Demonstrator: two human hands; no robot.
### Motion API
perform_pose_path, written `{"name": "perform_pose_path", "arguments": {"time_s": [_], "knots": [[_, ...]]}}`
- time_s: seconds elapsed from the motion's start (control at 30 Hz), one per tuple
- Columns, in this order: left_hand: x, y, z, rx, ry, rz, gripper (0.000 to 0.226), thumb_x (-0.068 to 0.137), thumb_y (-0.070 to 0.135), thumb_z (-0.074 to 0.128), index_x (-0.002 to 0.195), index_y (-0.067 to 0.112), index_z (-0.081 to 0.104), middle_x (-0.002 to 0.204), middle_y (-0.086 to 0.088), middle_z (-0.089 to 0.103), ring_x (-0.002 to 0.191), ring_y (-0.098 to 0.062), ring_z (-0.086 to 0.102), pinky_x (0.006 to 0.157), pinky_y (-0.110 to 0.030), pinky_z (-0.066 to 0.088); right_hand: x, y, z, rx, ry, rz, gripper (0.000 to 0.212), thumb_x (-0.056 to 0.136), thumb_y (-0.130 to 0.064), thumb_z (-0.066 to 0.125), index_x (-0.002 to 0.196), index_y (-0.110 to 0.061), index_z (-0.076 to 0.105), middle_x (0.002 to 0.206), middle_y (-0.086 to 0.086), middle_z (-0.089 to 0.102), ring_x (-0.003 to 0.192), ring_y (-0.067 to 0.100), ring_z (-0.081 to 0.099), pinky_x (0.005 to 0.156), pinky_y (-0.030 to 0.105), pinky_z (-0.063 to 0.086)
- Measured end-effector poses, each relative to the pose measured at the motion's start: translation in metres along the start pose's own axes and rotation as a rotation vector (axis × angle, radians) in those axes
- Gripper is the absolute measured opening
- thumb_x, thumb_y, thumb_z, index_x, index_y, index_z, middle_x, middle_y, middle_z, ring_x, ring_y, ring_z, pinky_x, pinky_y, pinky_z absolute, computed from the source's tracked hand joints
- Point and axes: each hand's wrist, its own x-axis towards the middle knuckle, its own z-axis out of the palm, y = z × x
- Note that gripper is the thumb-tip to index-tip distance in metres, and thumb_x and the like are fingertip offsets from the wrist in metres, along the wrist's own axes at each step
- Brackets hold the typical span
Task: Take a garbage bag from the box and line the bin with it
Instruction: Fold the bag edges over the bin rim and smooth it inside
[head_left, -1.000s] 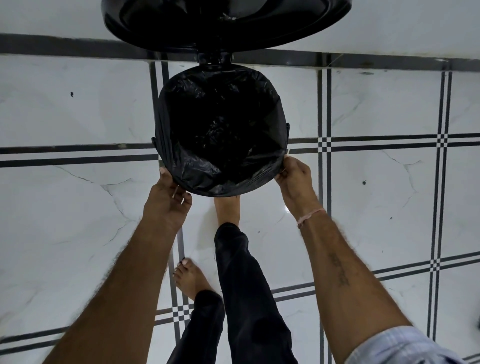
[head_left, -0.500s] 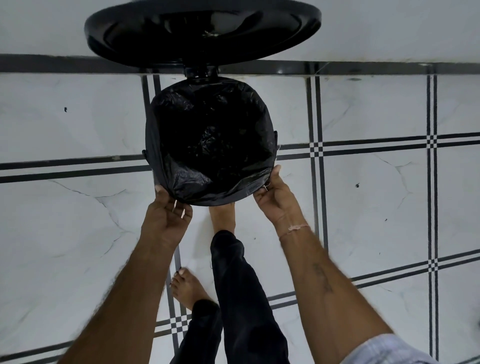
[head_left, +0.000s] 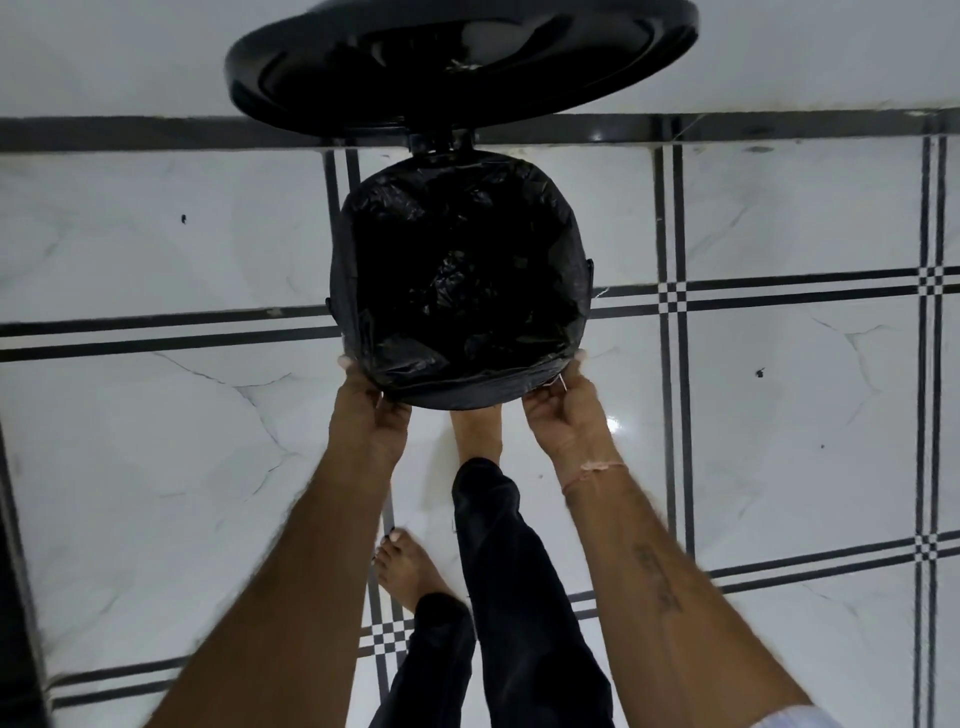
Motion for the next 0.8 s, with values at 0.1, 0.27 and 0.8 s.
{"name": "perform_pose_path", "arguments": {"time_s": [0.1,0.27,0.8], "knots": [[-0.010,-0.003,-0.009,-0.098,-0.067,0.008,0.029,0.101,0.042,0.062,0.108,0.015,0.071,0.109,-0.001,0.071,0.105,-0.021,0.070,0.090,-0.039,0.060,-0.013,0.004,-0.007,0.104,-0.057,-0.011,0.044,0.105,-0.038,0.056,0.086,-0.006,0.080,0.080,0.004,0.073,0.078,0.015,0.074,0.087,0.032,0.063],[-0.024,-0.036,-0.020,-0.138,-0.088,-0.058,0.042,0.104,0.039,0.055,0.082,0.017,0.083,0.089,0.003,0.078,0.085,-0.015,0.076,0.078,-0.035,0.060,-0.026,0.033,-0.007,0.281,-0.019,0.124,0.041,0.101,-0.036,0.065,0.077,-0.006,0.078,0.071,-0.001,0.067,0.065,0.012,0.068,0.074,0.030,0.064],[-0.020,-0.043,-0.006,-0.232,0.021,-0.014,0.043,0.104,0.038,0.054,0.078,0.015,0.079,0.068,0.004,0.076,0.062,-0.007,0.070,0.053,-0.020,0.058,-0.030,0.053,0.007,0.262,0.041,0.086,0.042,0.105,-0.041,0.056,0.102,-0.002,0.072,0.083,0.010,0.079,0.076,0.022,0.080,0.067,0.034,0.065]]}}
